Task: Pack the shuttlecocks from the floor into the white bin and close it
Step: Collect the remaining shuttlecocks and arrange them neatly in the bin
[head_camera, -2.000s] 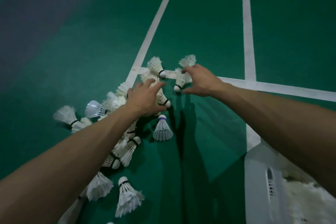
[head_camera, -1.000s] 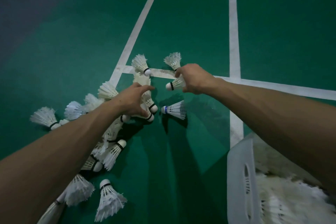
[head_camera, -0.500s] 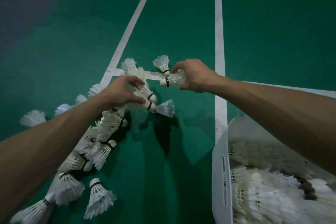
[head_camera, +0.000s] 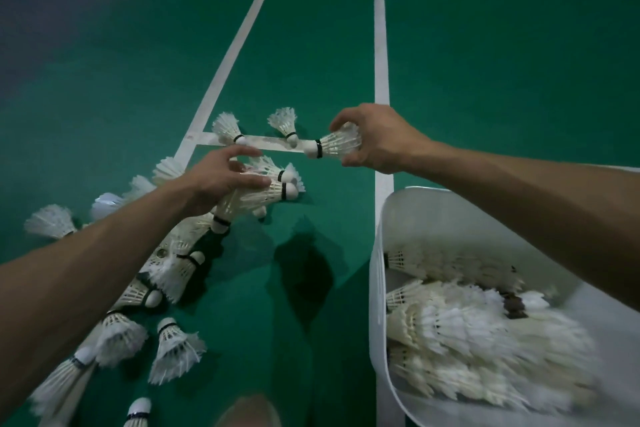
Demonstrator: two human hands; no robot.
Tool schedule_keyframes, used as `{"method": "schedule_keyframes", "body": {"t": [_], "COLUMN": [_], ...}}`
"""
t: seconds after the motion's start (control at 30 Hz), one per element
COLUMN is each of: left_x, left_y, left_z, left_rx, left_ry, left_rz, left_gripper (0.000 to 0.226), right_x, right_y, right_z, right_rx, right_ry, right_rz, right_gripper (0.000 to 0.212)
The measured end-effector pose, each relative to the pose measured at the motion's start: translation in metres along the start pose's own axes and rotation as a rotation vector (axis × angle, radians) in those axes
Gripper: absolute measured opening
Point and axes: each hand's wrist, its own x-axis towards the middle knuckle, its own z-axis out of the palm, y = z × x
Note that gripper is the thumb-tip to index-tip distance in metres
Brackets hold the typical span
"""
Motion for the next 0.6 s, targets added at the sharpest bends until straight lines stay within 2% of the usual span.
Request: {"method": "schedule_keyframes", "body": {"t": [0.17, 0.37, 0.5, 0.6], "left_x": [-0.023, -0.050, -0.068, -0.076], "left_y": [0.029, 0.069, 0.093, 0.110], "left_z": [0.023, 0.069, 0.102, 0.134], "left_rx": [-0.030, 0.052, 0.194, 0.373], "left_ry": [0.015, -0.027, -0.165, -0.310], "left_rz": [0.142, 0.309, 0.389, 0.381], "left_gripper": [0.057, 0.051, 0.064, 0.071], "right_x": [-0.032, -0.084, -0.118, -0.146], "right_y": [-0.005, 0.016, 0.046, 0.077], "right_z": [-0.016, -0.049, -0.069, -0.079], "right_rx": [0.032, 0.051, 0.029, 0.053], "right_ry": [0.040, 0.173, 0.232, 0.197], "right_rz": [0.019, 0.100, 0.166, 0.229], "right_gripper": [0.052, 0.048, 0.045, 0.043]}}
